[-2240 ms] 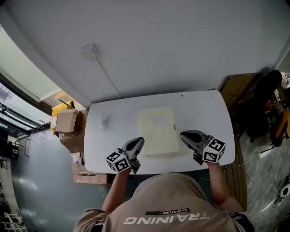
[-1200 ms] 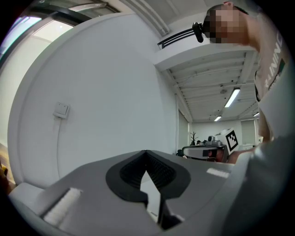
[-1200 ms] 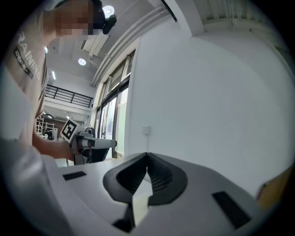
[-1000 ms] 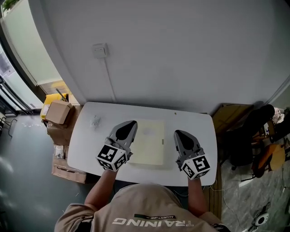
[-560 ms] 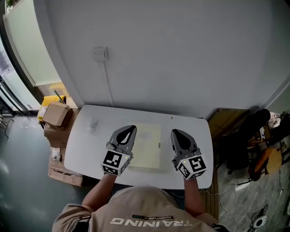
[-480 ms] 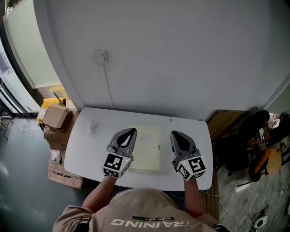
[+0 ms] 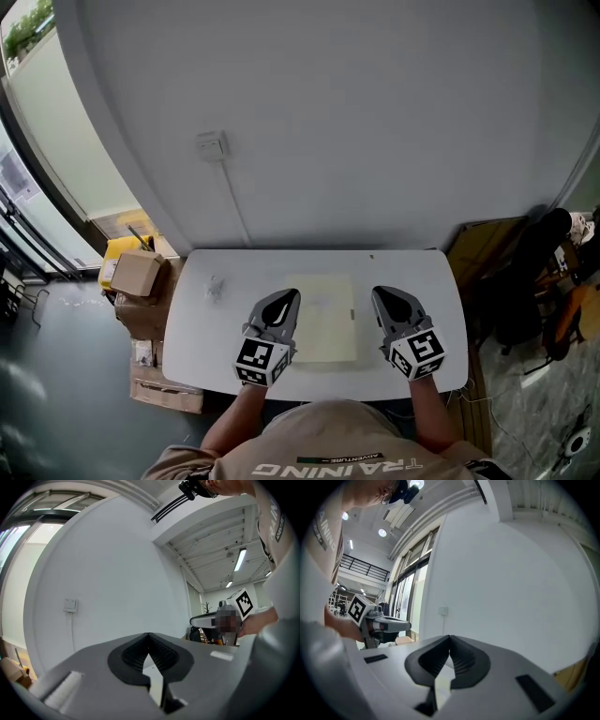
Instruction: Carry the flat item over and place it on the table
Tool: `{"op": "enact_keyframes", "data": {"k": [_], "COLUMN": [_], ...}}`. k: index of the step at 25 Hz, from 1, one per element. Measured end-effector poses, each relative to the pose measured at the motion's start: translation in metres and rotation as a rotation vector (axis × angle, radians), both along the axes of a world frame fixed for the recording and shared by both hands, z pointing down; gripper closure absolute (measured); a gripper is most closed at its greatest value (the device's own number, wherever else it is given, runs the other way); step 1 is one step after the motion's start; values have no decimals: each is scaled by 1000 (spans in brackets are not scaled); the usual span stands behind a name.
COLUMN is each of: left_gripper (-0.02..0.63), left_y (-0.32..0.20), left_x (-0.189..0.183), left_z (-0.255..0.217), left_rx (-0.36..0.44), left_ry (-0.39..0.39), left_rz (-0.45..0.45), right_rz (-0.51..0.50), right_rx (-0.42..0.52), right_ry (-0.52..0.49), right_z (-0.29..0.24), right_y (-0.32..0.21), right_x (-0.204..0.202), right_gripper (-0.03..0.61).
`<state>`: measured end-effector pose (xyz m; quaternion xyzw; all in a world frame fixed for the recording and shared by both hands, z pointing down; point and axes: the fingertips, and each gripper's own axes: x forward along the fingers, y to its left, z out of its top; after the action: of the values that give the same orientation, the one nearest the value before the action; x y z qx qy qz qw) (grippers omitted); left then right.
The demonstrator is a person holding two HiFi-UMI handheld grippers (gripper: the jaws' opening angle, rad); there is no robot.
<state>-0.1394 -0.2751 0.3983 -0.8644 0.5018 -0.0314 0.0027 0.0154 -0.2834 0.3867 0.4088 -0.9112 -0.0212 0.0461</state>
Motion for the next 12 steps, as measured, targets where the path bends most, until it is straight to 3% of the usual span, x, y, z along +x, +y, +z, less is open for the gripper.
{"op": "enact_keyframes", "data": {"k": [12], "left_gripper": [606], "left_y": [8], "left_x": [-7], "left_z": [9], "left_rx": [-41], "left_ry": [2], "left_rz": [14], "right_rz": [23], "right_rx": [-27], "right_ry": [6], "right_z": [7], "right_y": [9], "right_x": [2], "right_gripper": [572]}}
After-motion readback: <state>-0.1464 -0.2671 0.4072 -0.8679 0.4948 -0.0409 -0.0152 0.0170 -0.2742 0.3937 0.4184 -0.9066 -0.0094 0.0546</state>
